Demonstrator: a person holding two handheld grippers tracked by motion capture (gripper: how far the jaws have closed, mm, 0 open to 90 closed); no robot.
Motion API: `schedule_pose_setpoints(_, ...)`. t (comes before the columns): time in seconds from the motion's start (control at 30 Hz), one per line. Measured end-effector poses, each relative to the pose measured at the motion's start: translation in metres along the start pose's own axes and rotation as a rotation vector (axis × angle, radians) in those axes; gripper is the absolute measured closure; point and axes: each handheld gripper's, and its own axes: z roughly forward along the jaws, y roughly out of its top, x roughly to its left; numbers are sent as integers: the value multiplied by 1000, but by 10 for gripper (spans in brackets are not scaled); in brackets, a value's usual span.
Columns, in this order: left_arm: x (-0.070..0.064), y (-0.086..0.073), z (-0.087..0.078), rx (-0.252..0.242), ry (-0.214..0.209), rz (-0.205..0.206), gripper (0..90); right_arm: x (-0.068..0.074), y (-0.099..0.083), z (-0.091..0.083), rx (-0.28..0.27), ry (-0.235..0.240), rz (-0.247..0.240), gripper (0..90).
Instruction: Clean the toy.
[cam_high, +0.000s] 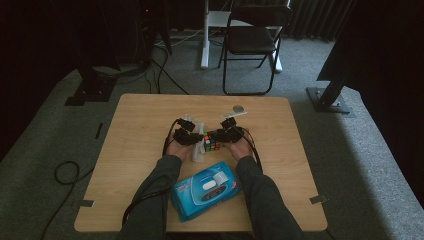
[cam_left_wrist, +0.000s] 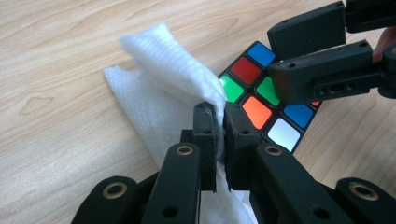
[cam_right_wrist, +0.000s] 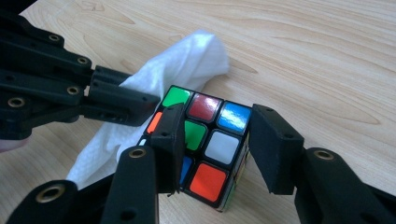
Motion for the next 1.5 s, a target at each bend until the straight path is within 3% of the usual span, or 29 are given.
schedule_pose_setpoints(0.37,3,-6,11,65,17,1,865,1,-1,0,-3,-3,14,578)
schedule_pose_setpoints(0.53,3,-3,0,-16,-13,-33,867,1,-1,0,-8,-3,21,582)
schedule_pose_setpoints(0.77,0,-8,-2,-3,-17,-26,867,2,-2,0,-16,-5,33,591)
schedule_pose_setpoints(1.0,-9,-21,8,90,-50,27,866,2,-2,0,-19,-4,39,606)
schedule_pose_setpoints(1.17,-16,-21,1,82,-76,52,866,2,-2,0,-19,-3,40,609)
schedule_pose_setpoints(1.33,-28,-18,-6,72,-102,105,864,3,-2,1,-21,-4,44,611)
schedule_pose_setpoints(1.5,-25,-21,1,97,-98,101,864,3,-2,1,-19,-4,45,611)
